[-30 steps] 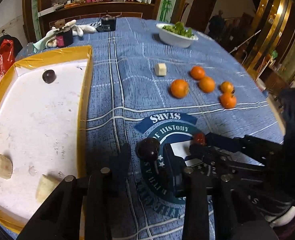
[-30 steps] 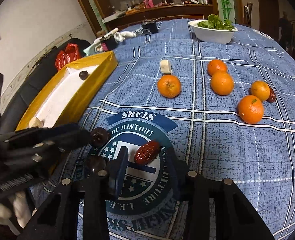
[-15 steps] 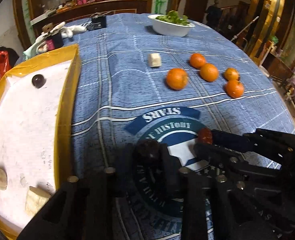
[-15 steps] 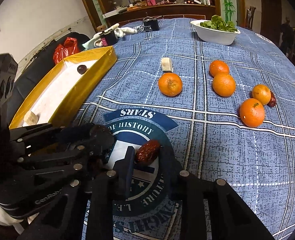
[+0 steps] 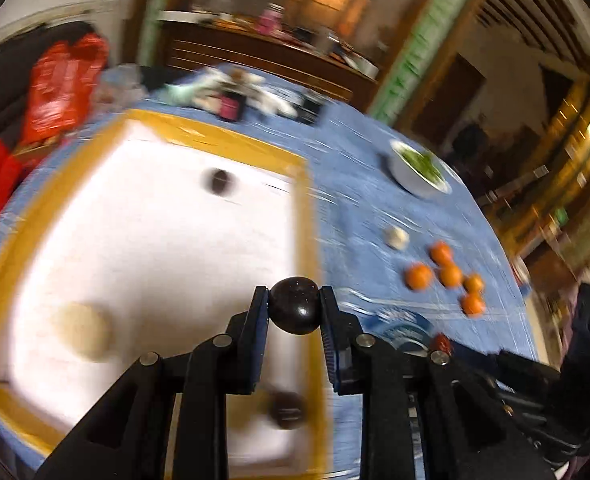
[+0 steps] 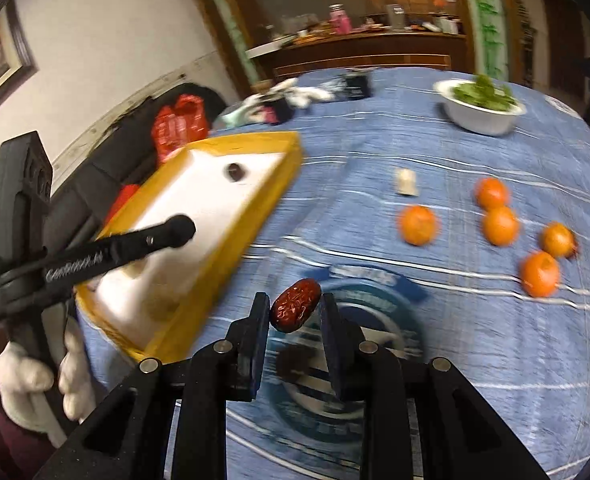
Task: Organize fruits
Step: 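Grasp another dark plum with the left tool while the right tool grasps a red date, then release the plum into the tray with the left tool while the right tool releases the date there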
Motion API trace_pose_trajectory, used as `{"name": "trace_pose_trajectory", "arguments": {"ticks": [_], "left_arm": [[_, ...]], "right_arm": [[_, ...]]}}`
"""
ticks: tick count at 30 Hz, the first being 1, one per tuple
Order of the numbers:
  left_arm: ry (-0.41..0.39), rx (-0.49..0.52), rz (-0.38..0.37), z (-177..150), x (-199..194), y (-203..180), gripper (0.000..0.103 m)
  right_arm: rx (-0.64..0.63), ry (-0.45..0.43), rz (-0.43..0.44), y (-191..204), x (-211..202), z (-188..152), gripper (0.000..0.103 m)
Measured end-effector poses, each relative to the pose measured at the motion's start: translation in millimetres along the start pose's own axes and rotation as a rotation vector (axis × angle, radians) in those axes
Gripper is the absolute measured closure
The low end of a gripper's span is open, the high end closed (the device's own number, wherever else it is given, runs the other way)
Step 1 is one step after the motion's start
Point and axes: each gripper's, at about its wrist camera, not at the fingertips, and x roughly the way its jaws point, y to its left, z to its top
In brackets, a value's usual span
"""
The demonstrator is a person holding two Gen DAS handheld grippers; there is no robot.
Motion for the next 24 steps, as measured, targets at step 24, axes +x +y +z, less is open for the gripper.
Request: {"name": "trace_pose_trajectory", "arguments": {"ticks": [24], "left_arm": [[-0.031,-0.157,0.099,-1,-20,92,0.077]], "right_arm": [[-0.179,0.15,0.099,122,95,17,0.074]]}}
